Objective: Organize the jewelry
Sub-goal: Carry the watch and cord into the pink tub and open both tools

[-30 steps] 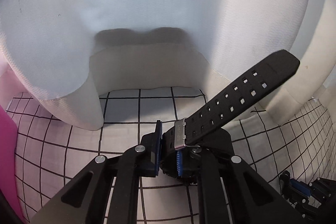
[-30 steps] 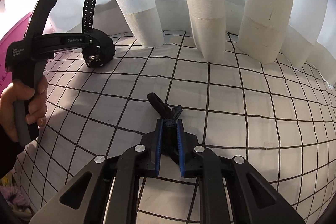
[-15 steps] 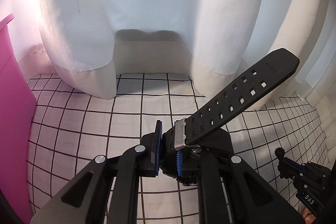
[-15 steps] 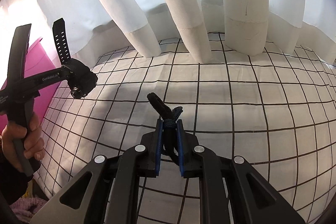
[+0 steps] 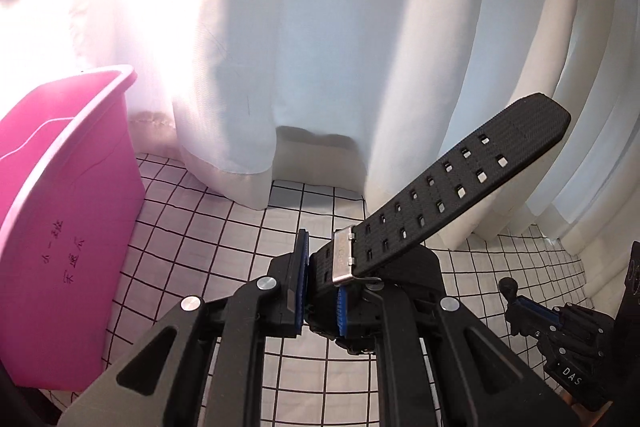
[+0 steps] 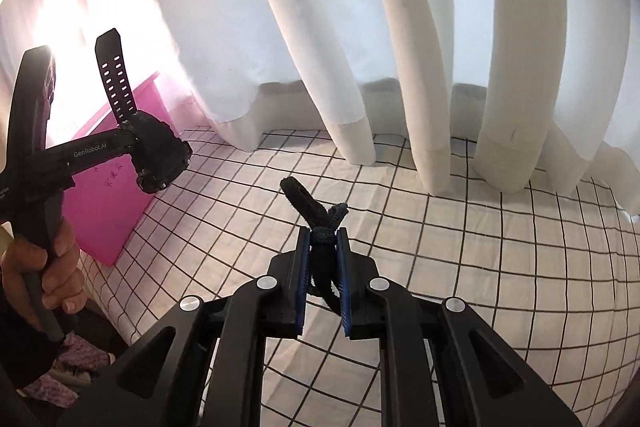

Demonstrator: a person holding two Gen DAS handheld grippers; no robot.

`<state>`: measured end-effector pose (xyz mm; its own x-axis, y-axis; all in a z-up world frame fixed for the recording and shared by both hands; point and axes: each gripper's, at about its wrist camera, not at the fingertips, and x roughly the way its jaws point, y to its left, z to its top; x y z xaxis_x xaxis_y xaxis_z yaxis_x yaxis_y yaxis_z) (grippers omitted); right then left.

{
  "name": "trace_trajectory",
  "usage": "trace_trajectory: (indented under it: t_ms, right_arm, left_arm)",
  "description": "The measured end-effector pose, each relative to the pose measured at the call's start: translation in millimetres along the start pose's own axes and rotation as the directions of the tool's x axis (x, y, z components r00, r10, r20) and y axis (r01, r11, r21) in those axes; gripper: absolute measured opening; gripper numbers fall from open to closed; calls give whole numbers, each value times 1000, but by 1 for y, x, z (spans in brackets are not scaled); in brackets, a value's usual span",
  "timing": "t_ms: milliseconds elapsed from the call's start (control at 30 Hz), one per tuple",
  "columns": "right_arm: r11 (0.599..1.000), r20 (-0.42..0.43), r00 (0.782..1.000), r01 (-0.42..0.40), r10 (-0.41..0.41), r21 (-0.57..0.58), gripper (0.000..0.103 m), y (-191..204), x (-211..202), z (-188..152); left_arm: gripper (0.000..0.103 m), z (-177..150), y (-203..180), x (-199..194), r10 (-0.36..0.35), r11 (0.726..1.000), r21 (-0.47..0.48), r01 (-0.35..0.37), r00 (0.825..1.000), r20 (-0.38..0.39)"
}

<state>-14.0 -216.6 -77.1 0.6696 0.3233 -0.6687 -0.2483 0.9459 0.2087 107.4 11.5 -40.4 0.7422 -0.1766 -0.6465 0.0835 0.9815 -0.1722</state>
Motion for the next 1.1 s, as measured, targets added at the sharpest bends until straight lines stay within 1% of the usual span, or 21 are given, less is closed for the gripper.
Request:
trace_trajectory:
  t_ms: [133,233,367,467,567,700,800,867,900,933,1033,1100]
  right_arm:
    - [993,18,996,-82,84,-79,13,28,-4,21]
    - [980,22,989,-140,145,-144,13,54,-3,35]
    - [953,20,972,-226,234,-200,13,90,5,56]
    - [926,15,953,-290,302,-241,13,124,14,74]
    - [896,16,933,-339,358,-286,13,164,24,96]
    - [857,-12,908,-401,420,-324,13,218,44,122]
    - [830,-43,894,-431,446,-353,13,258,62,139]
    - [815,-80,882,-461,464,-352,13,282,78,150]
    - [805,-111,874,-479,472,-349,13,292,88,155]
    - [801,-133,873,-483,468,-353,13,301,98,158]
    - [795,-180,877,-479,445,-373,13,329,123,166]
    - [799,-204,884,-467,421,-379,13,343,139,170]
  left_arm:
    - [12,5,15,-47,56,997,-53,-53,997,45]
    - [12,4,32,-80,106,990,-98,-98,992,76]
    - [12,5,57,-122,191,973,-149,-175,976,103]
    - [12,6,82,-144,266,951,-189,-244,958,107]
    - [12,7,112,-163,323,928,-233,-292,940,109]
    - [12,7,153,-173,393,893,-274,-358,915,87]
    - [12,7,182,-176,424,872,-303,-385,903,72]
    - [12,7,198,-177,440,858,-318,-403,896,54]
    - [12,6,207,-176,444,853,-326,-407,895,44]
    - [12,4,216,-174,443,849,-338,-407,896,33]
    - [13,2,240,-164,428,842,-366,-396,904,6]
    - [13,1,252,-157,418,843,-369,-392,908,-10]
